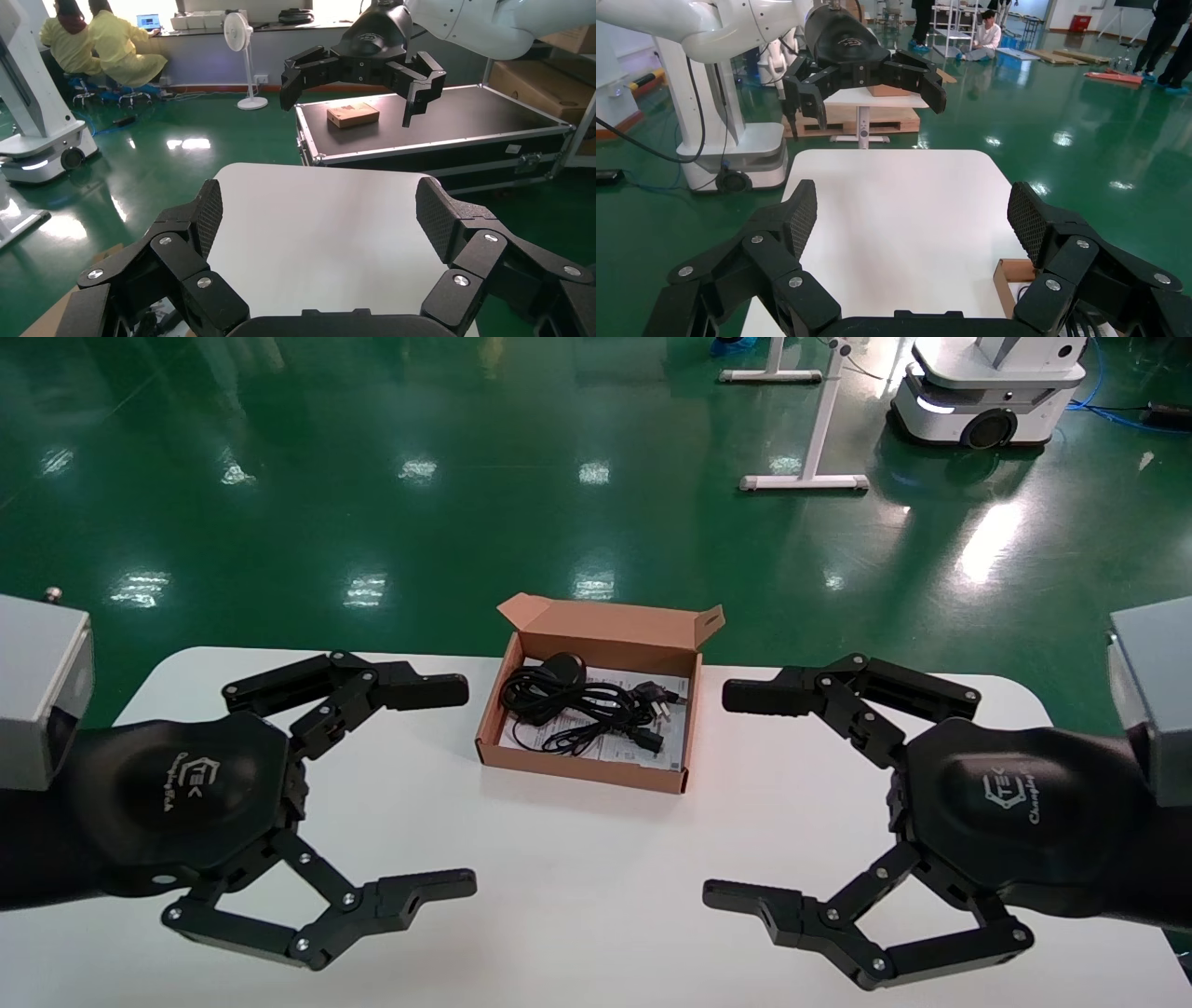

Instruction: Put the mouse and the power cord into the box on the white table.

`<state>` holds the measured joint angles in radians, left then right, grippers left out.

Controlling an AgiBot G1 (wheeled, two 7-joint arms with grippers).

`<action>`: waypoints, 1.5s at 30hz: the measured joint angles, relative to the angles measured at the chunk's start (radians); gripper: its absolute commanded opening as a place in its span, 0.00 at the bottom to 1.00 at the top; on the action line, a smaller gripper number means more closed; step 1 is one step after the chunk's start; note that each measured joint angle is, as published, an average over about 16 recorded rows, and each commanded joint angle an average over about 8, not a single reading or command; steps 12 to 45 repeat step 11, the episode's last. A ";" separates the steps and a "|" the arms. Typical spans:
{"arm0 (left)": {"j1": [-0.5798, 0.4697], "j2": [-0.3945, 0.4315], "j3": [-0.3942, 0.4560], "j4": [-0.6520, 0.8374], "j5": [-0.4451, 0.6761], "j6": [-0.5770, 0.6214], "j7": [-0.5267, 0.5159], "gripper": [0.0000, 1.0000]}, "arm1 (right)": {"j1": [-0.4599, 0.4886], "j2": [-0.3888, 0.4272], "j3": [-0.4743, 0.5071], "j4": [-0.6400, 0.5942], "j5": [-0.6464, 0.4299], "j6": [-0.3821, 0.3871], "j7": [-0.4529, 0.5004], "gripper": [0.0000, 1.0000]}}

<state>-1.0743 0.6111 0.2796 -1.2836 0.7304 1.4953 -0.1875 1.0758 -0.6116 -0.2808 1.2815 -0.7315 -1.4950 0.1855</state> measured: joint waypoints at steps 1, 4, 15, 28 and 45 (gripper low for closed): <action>0.000 0.000 0.000 0.000 0.000 0.000 0.000 1.00 | 0.000 0.000 0.000 0.000 0.000 0.000 0.000 1.00; 0.000 0.000 0.000 0.000 0.000 0.000 0.000 1.00 | 0.000 0.000 0.000 0.000 0.000 0.000 0.000 1.00; 0.000 0.000 0.000 0.000 0.000 0.000 0.000 1.00 | 0.000 0.000 0.000 0.000 0.000 0.000 0.000 1.00; 0.000 0.000 0.000 0.000 0.000 0.000 0.000 1.00 | 0.000 0.000 0.000 0.000 0.000 0.000 0.000 1.00; 0.000 0.000 0.000 0.000 0.000 0.000 0.000 1.00 | 0.000 0.000 0.000 0.000 0.000 0.000 0.000 1.00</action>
